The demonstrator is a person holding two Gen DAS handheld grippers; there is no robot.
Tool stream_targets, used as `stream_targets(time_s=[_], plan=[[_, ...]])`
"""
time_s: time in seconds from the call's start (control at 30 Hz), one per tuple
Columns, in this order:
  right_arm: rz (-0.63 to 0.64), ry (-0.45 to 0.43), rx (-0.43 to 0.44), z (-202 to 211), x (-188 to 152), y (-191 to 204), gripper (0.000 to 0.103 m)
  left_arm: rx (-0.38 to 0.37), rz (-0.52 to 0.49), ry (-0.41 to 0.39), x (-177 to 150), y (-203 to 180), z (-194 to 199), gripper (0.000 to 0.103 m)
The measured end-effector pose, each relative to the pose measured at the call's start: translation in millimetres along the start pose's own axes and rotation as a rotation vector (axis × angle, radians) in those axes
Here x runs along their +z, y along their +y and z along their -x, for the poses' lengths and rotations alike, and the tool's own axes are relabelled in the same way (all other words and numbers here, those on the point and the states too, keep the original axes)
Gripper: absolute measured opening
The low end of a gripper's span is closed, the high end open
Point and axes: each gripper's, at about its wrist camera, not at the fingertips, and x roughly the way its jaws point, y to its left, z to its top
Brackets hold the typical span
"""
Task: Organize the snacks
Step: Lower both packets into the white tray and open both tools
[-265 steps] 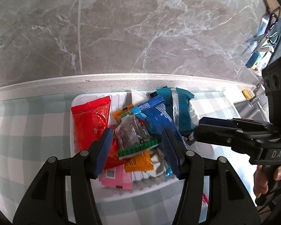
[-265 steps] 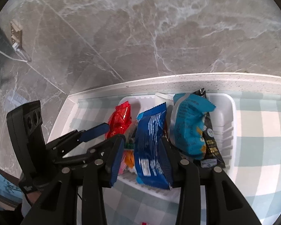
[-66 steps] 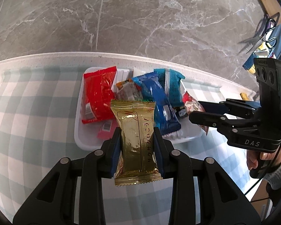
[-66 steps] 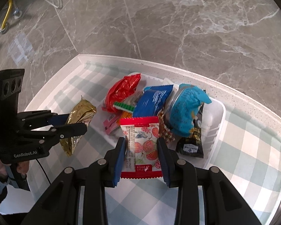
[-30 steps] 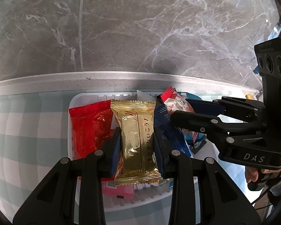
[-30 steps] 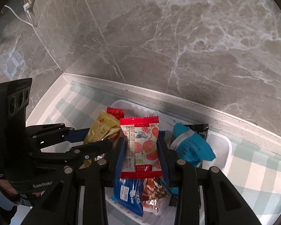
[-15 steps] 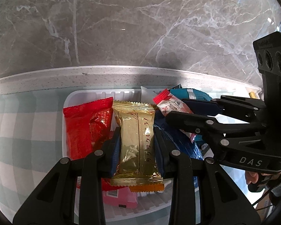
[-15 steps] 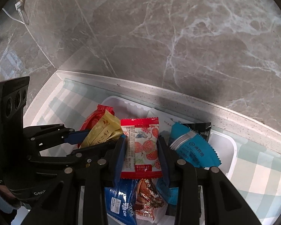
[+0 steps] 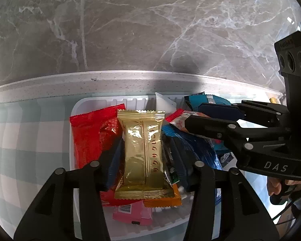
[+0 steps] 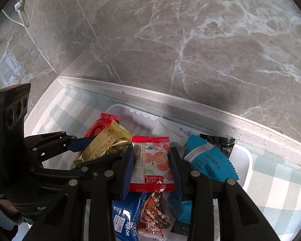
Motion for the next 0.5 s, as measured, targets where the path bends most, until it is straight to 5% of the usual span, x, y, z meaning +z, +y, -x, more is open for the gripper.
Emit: stream_targets(time_s=[0.5], plan=[[-0.016,-0.054,0.020,27.3,-7.1,2.9,0.040,0.025,0.005,-0.046,-0.8,2.1,23.2,0.052]])
